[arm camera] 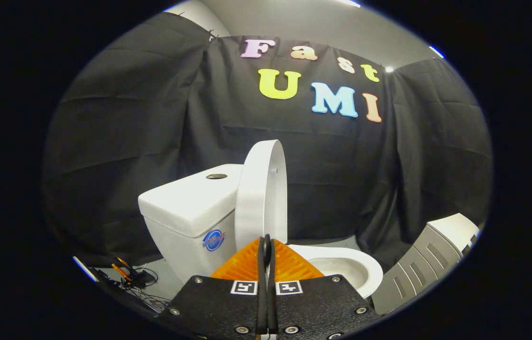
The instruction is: Open the toilet lid.
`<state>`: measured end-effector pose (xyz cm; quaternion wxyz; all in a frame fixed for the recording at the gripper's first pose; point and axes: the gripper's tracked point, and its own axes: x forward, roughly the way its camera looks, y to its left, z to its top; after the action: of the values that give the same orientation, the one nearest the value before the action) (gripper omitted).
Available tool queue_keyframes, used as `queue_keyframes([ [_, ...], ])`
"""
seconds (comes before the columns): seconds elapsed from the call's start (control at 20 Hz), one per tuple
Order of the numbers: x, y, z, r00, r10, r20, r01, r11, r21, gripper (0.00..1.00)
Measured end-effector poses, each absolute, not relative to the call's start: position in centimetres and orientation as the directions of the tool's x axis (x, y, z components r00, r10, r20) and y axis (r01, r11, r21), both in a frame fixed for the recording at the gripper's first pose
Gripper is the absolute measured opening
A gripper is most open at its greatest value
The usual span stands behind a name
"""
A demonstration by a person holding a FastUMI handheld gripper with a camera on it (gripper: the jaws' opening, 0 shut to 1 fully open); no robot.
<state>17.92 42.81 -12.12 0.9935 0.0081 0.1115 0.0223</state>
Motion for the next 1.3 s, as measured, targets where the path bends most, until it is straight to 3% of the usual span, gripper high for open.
queue_keyframes([
  [0.65, 18.1, 44.7, -12.2, 0.968, 0.040, -0.248, -0.043, 0.999, -0.008, 0.00],
  [1.0, 17.8, 44.8, -12.0, 0.969, -0.028, -0.245, 0.004, 0.995, -0.096, 0.01],
  [1.3, 17.3, 45.5, -11.1, 0.961, 0.023, -0.276, -0.089, 0.969, -0.229, 0.18],
])
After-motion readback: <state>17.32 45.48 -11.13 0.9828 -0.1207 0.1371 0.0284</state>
